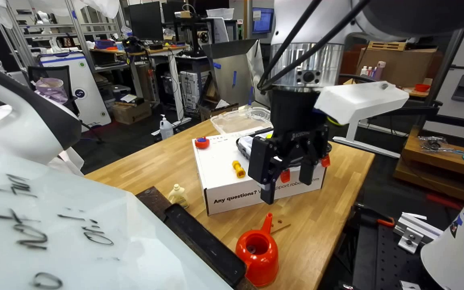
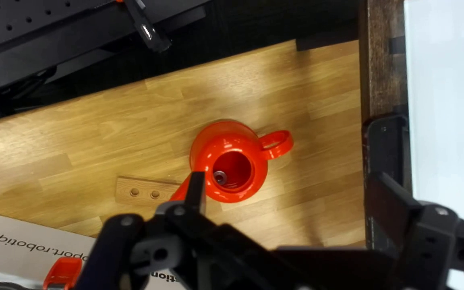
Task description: Change the position of the toy kettle slightly anti-clockwise
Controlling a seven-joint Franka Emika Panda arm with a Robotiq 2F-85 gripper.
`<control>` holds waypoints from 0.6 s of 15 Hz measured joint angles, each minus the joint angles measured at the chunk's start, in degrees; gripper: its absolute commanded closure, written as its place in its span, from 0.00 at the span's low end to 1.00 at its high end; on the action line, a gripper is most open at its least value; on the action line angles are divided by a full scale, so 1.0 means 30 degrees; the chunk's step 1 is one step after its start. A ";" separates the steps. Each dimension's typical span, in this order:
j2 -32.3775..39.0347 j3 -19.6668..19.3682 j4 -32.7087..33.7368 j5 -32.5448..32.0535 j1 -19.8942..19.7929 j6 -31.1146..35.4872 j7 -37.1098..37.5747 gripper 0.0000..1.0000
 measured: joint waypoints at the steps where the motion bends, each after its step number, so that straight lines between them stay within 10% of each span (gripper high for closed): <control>1: 0.0146 -0.0054 0.0001 0.0138 -0.0016 0.0016 0.0072 0.00; 9: 0.2718 -0.0495 0.0700 0.1065 -0.0786 0.1498 0.2686 0.00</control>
